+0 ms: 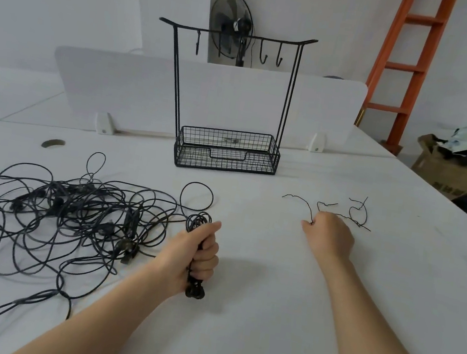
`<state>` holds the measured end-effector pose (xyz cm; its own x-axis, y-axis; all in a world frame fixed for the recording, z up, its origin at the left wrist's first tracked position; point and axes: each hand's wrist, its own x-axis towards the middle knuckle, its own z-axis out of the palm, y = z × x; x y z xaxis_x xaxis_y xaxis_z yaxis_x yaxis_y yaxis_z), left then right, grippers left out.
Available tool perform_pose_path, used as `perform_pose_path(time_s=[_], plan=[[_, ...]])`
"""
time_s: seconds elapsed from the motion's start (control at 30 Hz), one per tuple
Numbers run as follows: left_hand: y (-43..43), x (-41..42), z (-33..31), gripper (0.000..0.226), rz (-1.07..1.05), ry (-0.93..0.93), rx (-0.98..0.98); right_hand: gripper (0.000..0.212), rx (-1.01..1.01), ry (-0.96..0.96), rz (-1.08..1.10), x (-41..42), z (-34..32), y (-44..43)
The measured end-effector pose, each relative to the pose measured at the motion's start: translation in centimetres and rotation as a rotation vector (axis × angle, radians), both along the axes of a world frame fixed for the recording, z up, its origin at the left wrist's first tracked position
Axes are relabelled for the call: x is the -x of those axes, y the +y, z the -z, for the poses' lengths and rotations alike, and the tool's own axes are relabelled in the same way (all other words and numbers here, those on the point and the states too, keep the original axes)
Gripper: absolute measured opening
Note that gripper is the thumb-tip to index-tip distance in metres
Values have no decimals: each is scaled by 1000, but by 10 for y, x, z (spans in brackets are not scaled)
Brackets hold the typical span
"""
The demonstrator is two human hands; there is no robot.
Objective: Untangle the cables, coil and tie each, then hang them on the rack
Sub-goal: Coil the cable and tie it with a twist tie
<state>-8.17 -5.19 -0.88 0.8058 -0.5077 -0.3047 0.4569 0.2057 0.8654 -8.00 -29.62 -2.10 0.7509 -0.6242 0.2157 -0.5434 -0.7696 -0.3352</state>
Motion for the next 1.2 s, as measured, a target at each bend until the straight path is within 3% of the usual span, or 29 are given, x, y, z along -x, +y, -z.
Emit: perform_pose_path(time_s=[0.07, 0.17, 0.33, 0.7, 1.07, 1.2], plan=[[-2, 0, 1, 46, -4, -19, 40, 38, -2, 29, 1, -1, 0, 1], [-3, -1, 2, 49, -17, -21, 124, 17, 12, 44, 5, -1, -2, 2], [-4, -2, 2, 53, -46, -80, 94, 23, 12, 58, 19, 3, -5, 4], [-6, -3, 2, 44, 28, -8, 121, 18, -36, 19, 55, 4, -3, -4], [-1, -9, 6, 45, 49, 23, 168, 24, 34, -246, 174, 11, -14, 0], [-2, -8, 5, 37, 42, -8, 122, 20, -78, -542, 222, 15, -22, 4]])
